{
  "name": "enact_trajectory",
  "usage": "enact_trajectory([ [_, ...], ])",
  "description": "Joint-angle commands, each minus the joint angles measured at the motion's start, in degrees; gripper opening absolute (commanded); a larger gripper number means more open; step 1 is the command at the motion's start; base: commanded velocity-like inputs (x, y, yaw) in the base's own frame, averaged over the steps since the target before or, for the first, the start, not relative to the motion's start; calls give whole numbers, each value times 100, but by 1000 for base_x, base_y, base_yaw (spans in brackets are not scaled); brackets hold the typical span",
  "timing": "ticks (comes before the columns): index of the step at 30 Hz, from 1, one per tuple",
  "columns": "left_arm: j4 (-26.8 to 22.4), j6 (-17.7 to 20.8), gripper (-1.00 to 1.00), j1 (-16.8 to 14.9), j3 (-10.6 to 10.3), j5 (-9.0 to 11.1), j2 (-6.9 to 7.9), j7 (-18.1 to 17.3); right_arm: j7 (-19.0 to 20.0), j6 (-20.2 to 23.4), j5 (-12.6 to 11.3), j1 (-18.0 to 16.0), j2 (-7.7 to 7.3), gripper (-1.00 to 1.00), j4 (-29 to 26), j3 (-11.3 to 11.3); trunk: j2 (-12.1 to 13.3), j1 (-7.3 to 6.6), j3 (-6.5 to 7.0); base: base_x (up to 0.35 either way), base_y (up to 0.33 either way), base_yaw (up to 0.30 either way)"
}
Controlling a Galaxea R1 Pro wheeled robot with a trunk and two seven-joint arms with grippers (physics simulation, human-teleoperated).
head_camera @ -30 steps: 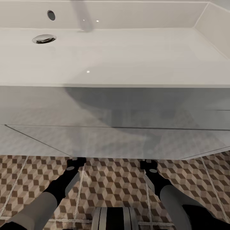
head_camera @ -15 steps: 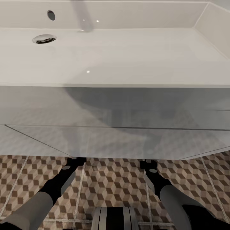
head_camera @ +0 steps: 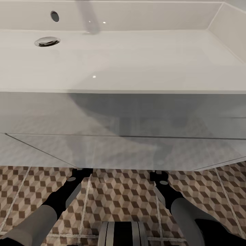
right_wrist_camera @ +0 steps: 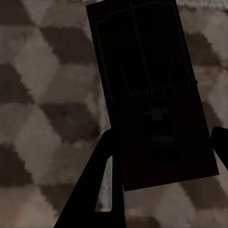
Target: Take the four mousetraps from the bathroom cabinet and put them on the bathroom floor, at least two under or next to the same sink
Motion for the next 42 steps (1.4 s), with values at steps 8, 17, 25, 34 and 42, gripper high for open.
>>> enact_trajectory([
  [8, -23, 25, -100, -3, -46, 45, 15, 65, -10, -19, 66, -3, 10, -100, 6, -48, -11, 17, -158, 0, 0, 0],
  [17, -24, 10, -100, -3, -46, 43, 32, 66, -10, -19, 67, -4, 8, -100, 6, -48, -13, 22, -203, 0, 0, 0],
  [25, -28, 6, -100, -3, -40, 43, 32, 67, -10, -20, 67, -3, 5, -100, 6, -48, -13, 22, -203, 0, 0, 0],
  [34, -25, 14, -100, -3, -44, 43, 43, 65, -10, -20, 67, -3, 5, -100, 6, -48, -19, 33, -291, 0, 0, 0],
  [42, -25, -8, -100, -3, -33, 45, 58, 57, 8, -30, 67, -3, -14, -100, 6, -50, -19, 33, -291, 0, 0, 0],
])
